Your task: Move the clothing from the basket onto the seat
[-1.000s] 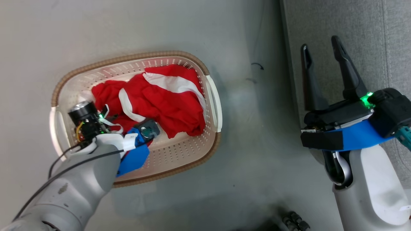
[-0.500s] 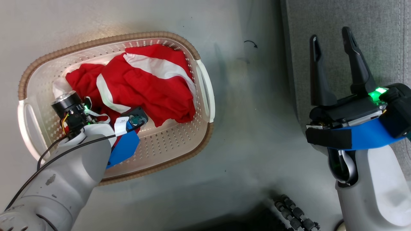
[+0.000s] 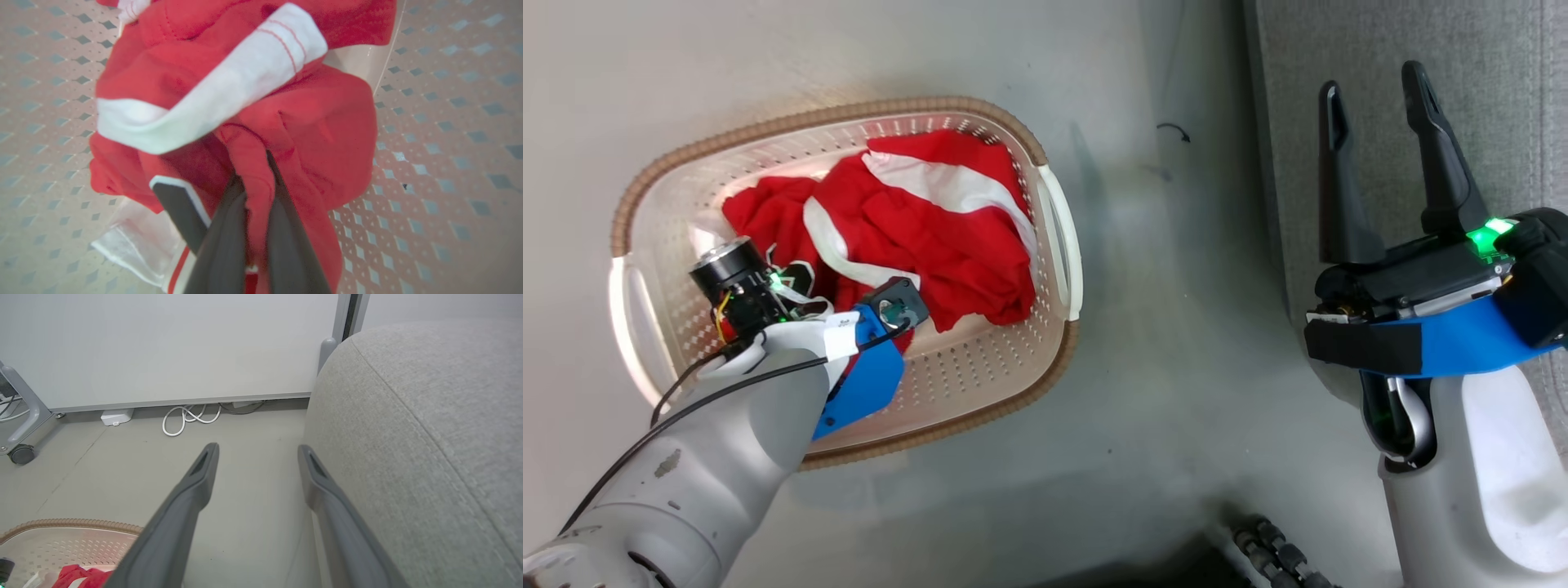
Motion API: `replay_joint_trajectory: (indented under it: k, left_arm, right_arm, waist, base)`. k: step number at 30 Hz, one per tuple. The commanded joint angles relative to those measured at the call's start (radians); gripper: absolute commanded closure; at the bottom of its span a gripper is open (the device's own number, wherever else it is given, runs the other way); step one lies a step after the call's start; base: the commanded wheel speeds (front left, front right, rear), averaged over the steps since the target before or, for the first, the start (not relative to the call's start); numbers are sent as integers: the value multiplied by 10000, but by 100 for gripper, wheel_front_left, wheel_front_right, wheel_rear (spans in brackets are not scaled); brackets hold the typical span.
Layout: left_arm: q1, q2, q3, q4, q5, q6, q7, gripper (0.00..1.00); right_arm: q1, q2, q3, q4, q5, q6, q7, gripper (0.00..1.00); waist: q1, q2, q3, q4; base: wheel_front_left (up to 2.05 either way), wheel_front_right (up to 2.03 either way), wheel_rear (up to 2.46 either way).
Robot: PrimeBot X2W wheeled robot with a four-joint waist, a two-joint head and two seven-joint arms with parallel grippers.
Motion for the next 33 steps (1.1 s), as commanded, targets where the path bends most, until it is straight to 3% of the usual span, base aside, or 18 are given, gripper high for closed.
replay_joint_trajectory:
  k: [1, 15, 27, 33]
  left_arm:
    - [72, -24, -26, -85, -73, -12, -190, 100]
    - [631, -432, 43, -95, -1407, -11, -1960, 100]
    - [1396, -631, 800, 126, -2703, -11, -3708, 100]
    - [1568, -625, 1219, -19, -3139, 11, -4070, 100]
  right_arm:
    - [-23, 14, -21, 41, -36, 8, -7, 0]
    - [531, 9, -41, 614, -129, 8, -7, 0]
    - [1418, 5, -79, 1197, -171, 8, -7, 0]
    - [1827, 7, -121, 1384, -193, 8, -7, 0]
  waist:
    - [0, 1, -321, 152]
    - [0, 1, -2493, 596]
    - [0, 1, -4792, 801]
    - [0, 1, -5574, 893]
  base:
    - [0, 0, 0]
    - [0, 0, 0]
    - [0, 0, 0]
    - [0, 0, 0]
